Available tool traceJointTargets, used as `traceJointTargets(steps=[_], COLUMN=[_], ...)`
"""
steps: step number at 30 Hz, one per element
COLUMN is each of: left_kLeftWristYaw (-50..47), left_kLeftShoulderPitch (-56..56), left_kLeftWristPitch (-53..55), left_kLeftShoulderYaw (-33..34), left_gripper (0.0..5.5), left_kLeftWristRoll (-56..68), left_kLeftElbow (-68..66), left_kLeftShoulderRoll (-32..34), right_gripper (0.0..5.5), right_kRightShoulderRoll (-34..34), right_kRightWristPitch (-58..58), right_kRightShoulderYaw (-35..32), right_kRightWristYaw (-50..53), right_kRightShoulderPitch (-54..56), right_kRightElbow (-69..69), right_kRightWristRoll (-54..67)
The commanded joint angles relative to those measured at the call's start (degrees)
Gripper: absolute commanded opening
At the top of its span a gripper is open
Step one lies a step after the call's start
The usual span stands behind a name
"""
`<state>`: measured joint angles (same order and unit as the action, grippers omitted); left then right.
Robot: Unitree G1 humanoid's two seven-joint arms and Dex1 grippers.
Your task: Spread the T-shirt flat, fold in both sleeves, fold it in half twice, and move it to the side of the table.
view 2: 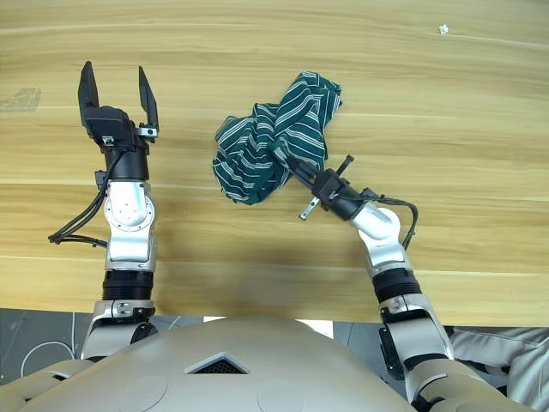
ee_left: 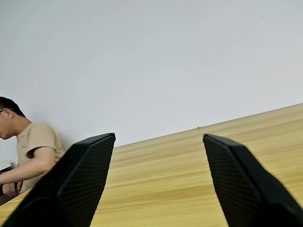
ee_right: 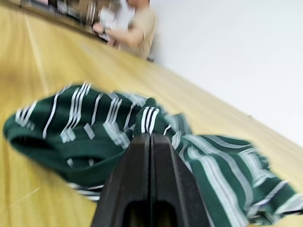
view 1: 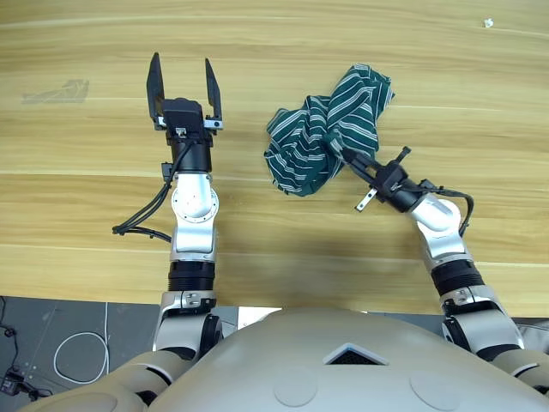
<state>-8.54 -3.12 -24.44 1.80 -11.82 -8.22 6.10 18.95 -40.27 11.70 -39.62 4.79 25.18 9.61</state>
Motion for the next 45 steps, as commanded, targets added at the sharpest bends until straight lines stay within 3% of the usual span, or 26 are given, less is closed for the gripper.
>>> traceJointTargets(steps=[1,5,9,14,28,38,45], left_kLeftWristYaw=[1.2,12.6,30.5,39.3,50.7,53.4,53.9], left_kLeftShoulderPitch=[0.4,2.0,7.1,8.3,9.3,6.5,5.5], left_kLeftWristPitch=[0.1,1.0,-0.2,-1.7,0.6,2.2,0.7], left_kLeftShoulderYaw=[-1.1,-3.5,-11.2,-15.2,-16.6,-17.9,-18.3], left_gripper=[3.46,3.46,3.46,3.46,5.38,5.38,4.36], left_kLeftWristRoll=[-2.0,6.3,12.3,14.1,18.4,17.7,17.1], left_kLeftElbow=[0.8,1.9,2.7,-0.8,1.8,-1.8,-4.4], left_kLeftShoulderRoll=[1.6,4.0,10.2,12.2,15.5,15.4,14.9], right_gripper=[0.02,0.02,0.02,0.02,0.00,0.00,0.00], right_kRightShoulderRoll=[1.9,3.1,3.3,3.1,2.0,0.4,0.1], right_kRightWristPitch=[3.6,3.9,3.5,2.9,3.6,5.0,6.4], right_kRightShoulderYaw=[-3.6,-6.1,-7.8,-8.5,-8.7,-8.5,-8.6], right_kRightWristYaw=[-5.5,-7.6,-7.4,-6.2,-3.4,-3.9,-4.1], right_kRightShoulderPitch=[-0.4,0.4,1.3,2.9,6.6,6.5,6.6], right_kRightElbow=[-6.0,-7.4,-8.0,-7.4,-7.5,-9.4,-10.0], right_kRightWristRoll=[9.7,11.1,9.6,6.5,2.1,4.2,4.8])
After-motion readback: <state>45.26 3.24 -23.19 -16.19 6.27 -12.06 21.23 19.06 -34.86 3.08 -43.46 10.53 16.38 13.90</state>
